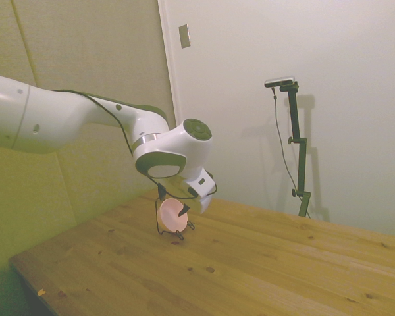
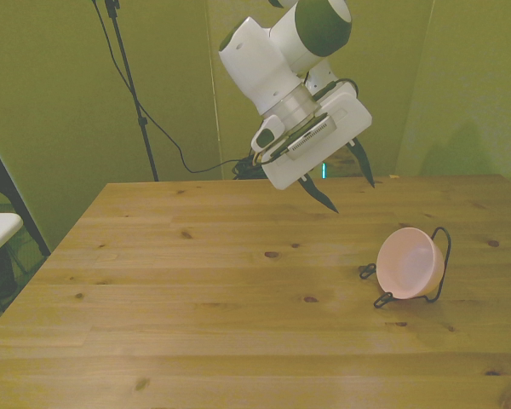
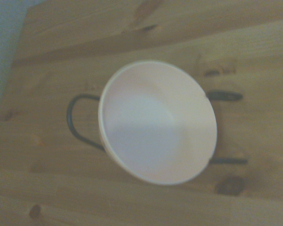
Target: Load the bowl
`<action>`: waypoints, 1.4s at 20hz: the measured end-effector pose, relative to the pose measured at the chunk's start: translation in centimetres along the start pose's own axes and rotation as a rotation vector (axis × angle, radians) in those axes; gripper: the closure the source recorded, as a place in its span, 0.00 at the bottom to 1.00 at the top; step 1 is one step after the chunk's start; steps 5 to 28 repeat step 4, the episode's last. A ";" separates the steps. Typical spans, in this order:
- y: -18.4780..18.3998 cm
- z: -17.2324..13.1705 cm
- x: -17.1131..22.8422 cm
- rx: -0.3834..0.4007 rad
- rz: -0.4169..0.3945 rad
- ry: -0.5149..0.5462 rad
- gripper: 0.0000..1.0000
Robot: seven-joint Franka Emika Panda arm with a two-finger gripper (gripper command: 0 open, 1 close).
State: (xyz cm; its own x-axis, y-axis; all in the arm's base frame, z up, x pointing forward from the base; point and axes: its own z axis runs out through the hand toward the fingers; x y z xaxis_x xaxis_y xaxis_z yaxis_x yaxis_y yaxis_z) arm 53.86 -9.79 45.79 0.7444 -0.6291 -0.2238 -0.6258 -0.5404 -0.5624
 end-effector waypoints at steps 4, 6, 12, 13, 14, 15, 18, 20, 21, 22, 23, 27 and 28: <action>2.8 -0.4 -2.8 -0.056 0.037 0.065 0.00; 2.8 -0.4 -2.8 -0.056 0.037 0.065 0.00; 2.8 -0.4 -2.8 -0.056 0.037 0.065 0.00; 2.8 -0.4 -2.8 -0.056 0.037 0.065 0.00; 2.8 -0.4 -2.8 -0.056 0.037 0.065 0.00; 2.8 -0.4 -2.8 -0.056 0.037 0.065 0.00; 2.8 -0.4 -2.8 -0.056 0.037 0.065 0.00; 2.8 -0.4 -2.8 -0.056 0.037 0.065 0.00; 2.8 -0.4 -2.8 -0.056 0.037 0.065 0.00; 2.8 -0.4 -2.8 -0.056 0.037 0.065 0.00; 2.8 -0.4 -2.8 -0.056 0.037 0.065 0.00; 2.8 -0.4 -2.8 -0.056 0.037 0.065 0.00; 2.8 -0.4 -2.8 -0.056 0.037 0.065 0.00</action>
